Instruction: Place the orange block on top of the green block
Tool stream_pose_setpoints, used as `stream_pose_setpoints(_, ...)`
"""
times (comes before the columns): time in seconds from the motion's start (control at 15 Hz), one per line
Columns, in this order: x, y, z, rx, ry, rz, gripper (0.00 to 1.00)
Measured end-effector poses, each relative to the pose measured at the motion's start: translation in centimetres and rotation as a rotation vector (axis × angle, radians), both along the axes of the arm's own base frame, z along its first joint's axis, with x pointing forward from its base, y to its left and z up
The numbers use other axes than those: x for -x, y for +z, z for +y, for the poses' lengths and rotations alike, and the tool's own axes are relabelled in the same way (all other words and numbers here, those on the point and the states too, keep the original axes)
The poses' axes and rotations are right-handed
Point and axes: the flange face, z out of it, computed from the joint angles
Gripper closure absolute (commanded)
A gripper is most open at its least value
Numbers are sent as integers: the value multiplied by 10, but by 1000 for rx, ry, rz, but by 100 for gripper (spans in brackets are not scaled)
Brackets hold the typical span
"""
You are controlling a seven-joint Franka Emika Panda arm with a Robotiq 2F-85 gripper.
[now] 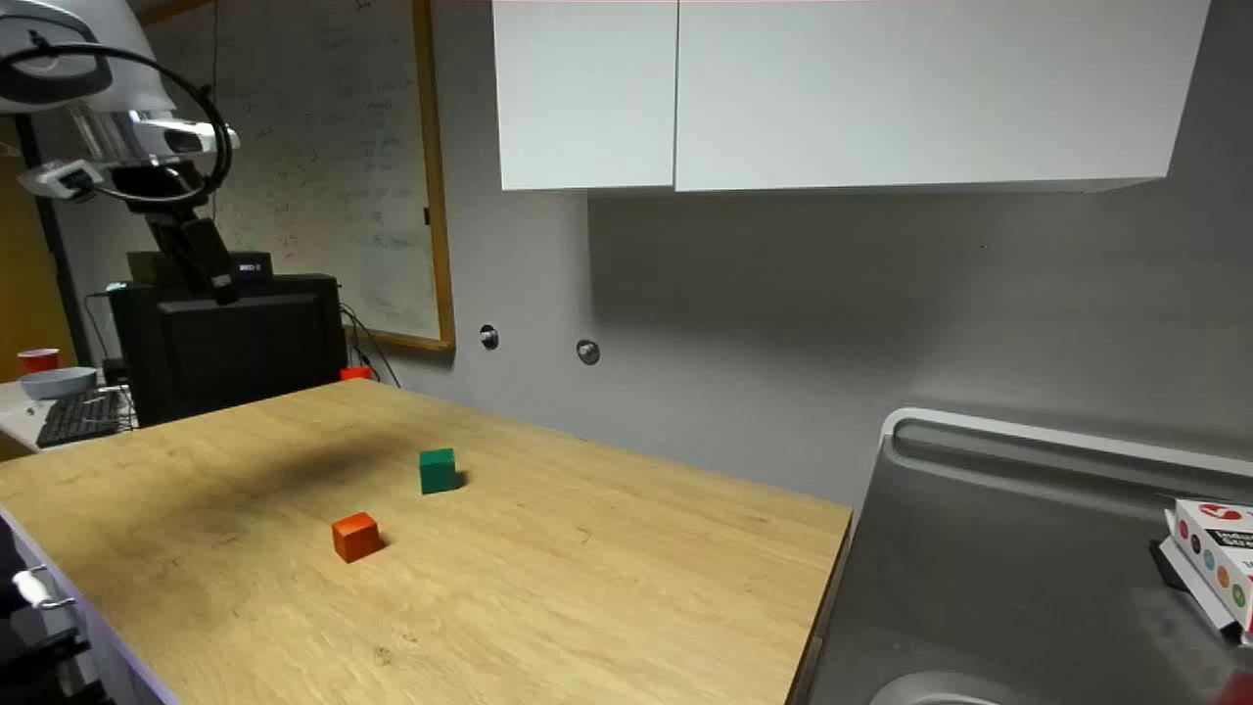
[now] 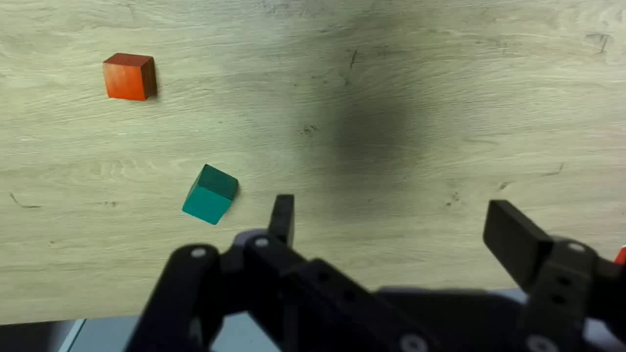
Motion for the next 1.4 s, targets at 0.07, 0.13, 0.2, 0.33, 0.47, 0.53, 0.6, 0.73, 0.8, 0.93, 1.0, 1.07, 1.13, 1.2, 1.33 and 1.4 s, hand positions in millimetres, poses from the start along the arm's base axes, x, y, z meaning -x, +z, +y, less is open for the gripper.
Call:
stream_pose_setpoints(0.07,0,1,0,0,0,-2,0)
stream_pose_setpoints(0.13,0,1,0,-1,0,-3,0)
stream_pose_setpoints(0.2,0,1,0,-1,0,-4,0)
stream_pose_setpoints(0.33,0,2,0,-1,0,-4,0)
stream_pose_setpoints(0.47,0,2,0,-1,0,-5,0)
stream_pose_setpoints(0.53,0,2,0,-1,0,-5,0)
stream_pose_setpoints(0.6,0,2,0,-1,0,-5,0)
stream_pose_setpoints(0.73,0,1,0,-1,0,-4,0)
stream_pose_setpoints(0.8,0,0,0,0,0,-2,0)
stream_pose_setpoints(0.93,-2,-1,-4,1,-9,2,0)
stream_pose_setpoints(1.0,-4,-2,-9,0,-20,4,0)
stream_pose_setpoints(1.07,-7,-4,-17,-2,-37,8,0)
stream_pose_setpoints(1.13,-11,-7,-26,-5,-58,11,0)
stream_pose_setpoints(1.2,-16,-10,-39,-7,-85,15,0)
stream_pose_setpoints(1.33,-28,-22,-72,-11,-153,33,0)
stream_pose_setpoints(1.4,-34,-30,-90,-17,-192,48,0)
